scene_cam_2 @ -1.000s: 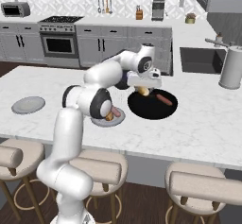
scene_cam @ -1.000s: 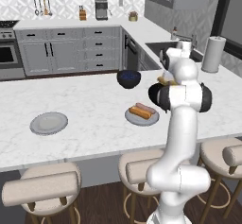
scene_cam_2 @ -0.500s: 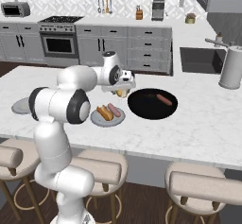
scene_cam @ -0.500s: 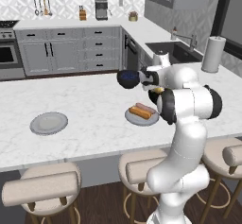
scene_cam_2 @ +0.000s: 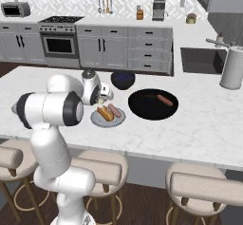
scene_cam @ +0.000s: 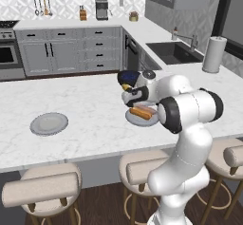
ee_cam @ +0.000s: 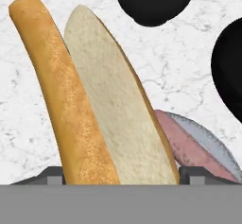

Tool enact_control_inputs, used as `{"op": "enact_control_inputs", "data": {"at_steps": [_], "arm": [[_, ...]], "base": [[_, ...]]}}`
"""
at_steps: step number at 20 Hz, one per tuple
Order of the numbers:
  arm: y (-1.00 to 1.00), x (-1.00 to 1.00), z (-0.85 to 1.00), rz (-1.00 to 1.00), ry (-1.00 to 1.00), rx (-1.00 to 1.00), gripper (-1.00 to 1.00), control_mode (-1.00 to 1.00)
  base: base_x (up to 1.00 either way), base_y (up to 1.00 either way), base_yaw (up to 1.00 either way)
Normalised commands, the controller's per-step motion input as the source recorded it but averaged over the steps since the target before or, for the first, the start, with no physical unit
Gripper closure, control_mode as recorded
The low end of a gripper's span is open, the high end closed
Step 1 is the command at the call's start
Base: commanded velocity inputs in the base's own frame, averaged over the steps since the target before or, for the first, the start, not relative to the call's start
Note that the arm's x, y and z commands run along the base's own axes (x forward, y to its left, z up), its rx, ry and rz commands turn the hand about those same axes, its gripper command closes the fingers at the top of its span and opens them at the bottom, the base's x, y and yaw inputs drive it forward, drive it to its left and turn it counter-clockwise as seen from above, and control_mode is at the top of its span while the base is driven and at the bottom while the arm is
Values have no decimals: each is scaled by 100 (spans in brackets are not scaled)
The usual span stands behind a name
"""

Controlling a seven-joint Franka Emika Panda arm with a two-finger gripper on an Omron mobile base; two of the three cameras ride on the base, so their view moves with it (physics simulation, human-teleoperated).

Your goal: Place one bun and one sausage from the bowl on each plate.

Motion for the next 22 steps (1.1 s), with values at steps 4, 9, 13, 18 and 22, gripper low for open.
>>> {"op": "enact_control_inputs", "data": {"at_steps": [4, 9, 13, 18, 22], "arm": [[100, -13, 27, 2, 0, 11, 100, -100], [96, -40, 100, 9, 12, -6, 100, -100], [89, -30, 74, 13, 39, -12, 100, -100], [75, 0, -17, 14, 21, -1, 100, -100], [89, 0, -50, 22, 2, 0, 100, -100]], "base": [[0, 0, 0], [0, 0, 0], [0, 0, 0], [0, 0, 0], [0, 0, 0]]}}
